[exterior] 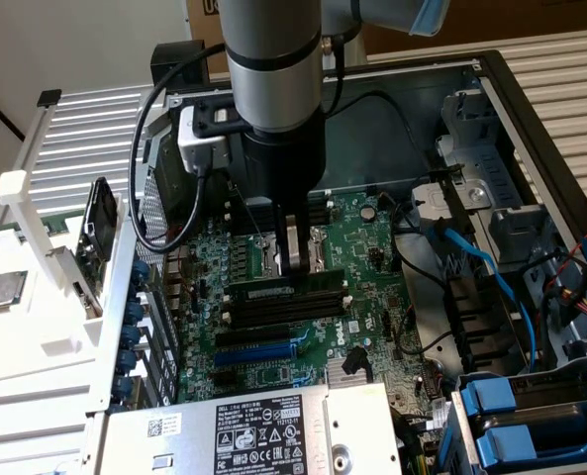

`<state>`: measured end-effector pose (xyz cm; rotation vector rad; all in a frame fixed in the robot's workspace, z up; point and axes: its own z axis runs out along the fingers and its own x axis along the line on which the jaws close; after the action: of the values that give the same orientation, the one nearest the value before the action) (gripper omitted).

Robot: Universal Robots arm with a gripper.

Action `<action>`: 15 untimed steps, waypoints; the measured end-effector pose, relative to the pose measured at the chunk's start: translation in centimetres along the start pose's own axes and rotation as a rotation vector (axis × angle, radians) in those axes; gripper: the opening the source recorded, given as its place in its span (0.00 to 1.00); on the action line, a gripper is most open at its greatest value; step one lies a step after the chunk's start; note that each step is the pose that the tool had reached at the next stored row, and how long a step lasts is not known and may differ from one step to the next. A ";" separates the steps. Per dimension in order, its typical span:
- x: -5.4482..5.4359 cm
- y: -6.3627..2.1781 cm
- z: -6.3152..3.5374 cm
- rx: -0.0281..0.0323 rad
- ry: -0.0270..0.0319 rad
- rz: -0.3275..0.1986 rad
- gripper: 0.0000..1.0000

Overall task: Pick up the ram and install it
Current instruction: 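Insert the ram into the slot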

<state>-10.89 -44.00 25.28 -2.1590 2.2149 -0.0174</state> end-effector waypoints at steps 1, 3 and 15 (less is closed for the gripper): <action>0.0 0.01 0.07 0.0001 -0.0011 -0.002 0.12; 0.0 0.03 0.18 0.0001 -0.0018 -0.003 0.12; 0.0 0.12 0.65 -0.0003 -0.0019 -0.012 0.12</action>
<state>-10.99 -43.99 24.62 -2.1713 2.2014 -0.0155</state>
